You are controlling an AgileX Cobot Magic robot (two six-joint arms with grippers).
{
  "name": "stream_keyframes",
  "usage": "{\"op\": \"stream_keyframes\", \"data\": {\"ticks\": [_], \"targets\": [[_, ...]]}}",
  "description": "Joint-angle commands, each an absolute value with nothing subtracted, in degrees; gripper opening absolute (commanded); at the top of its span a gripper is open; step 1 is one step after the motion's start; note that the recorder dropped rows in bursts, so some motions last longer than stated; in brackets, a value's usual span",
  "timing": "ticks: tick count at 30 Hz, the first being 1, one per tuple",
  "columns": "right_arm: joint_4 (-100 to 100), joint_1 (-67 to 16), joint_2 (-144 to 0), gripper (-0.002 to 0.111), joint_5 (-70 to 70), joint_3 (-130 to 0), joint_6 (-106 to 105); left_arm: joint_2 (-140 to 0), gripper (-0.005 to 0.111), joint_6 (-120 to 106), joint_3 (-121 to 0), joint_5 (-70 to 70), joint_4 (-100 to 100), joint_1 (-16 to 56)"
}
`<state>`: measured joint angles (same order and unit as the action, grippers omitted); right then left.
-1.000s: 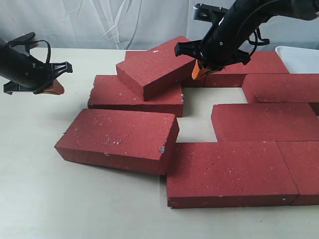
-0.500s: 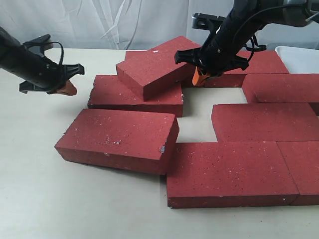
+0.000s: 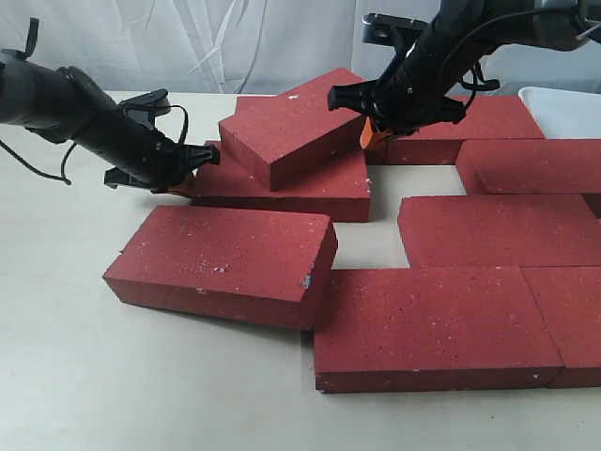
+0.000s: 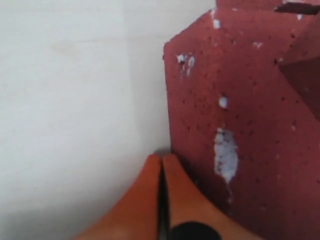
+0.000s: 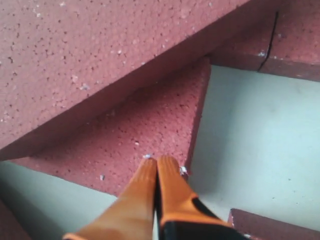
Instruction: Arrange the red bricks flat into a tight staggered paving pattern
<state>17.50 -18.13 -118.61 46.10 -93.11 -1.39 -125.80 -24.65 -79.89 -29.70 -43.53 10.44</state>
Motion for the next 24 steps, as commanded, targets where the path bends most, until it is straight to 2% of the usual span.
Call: {"op": "stream_keyframes", "data": {"ticks": [1,24], "targets": [[17.3,-17.8,-118.4,-0.001,44.8,-93.4,-1.3,-125.9,0.000,-24.8,-80.7,-29.3,-45.4,12.3],[16.8,-17.8,-117.1,-0.001,48.7,-93.4,-1.3,-125.9,0.000,-24.8,-83.9,-25.6,-49.6,18.3]]}}
